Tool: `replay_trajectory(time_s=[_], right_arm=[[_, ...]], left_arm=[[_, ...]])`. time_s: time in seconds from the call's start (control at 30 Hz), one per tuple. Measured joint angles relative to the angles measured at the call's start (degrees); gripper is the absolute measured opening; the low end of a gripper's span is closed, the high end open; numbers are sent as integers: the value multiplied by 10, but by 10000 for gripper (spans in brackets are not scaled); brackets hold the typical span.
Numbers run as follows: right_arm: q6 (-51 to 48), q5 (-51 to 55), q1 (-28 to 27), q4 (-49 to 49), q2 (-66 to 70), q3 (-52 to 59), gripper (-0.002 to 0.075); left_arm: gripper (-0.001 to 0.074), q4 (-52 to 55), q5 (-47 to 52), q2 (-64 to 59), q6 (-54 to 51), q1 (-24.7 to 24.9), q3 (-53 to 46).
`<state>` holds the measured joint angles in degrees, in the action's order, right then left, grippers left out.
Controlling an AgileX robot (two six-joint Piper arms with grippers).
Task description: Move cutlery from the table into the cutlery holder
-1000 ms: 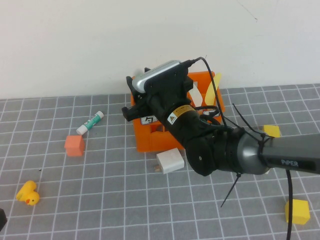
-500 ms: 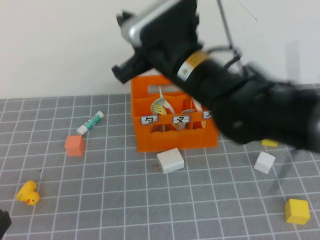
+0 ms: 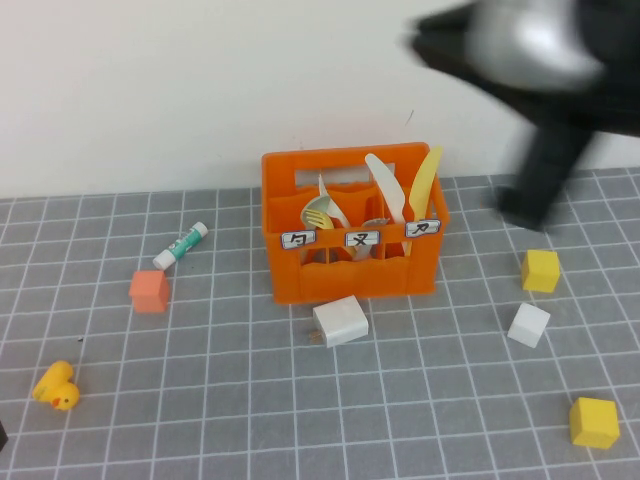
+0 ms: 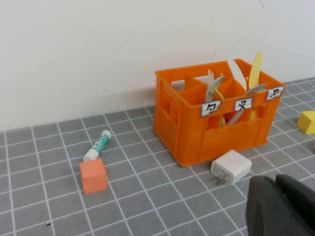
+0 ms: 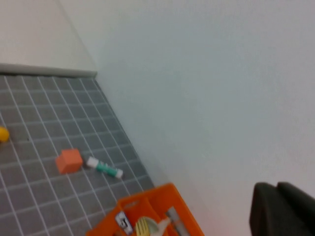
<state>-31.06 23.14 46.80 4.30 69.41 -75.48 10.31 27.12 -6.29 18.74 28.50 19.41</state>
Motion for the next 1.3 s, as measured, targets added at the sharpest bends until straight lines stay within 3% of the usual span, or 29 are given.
replay_trajectory(time_s=[0.43,0.8,1.3], right_arm=[[20,59,0,32,-340,283,6],[27,70,0,-99,-537,546,6],[27,97,0,-129,-577,582,0]], left_arm=[[0,0,-1,1,0,0,-3],[0,0,-2,2,0,0,-6],[0,1,-2,2,0,0,-6]])
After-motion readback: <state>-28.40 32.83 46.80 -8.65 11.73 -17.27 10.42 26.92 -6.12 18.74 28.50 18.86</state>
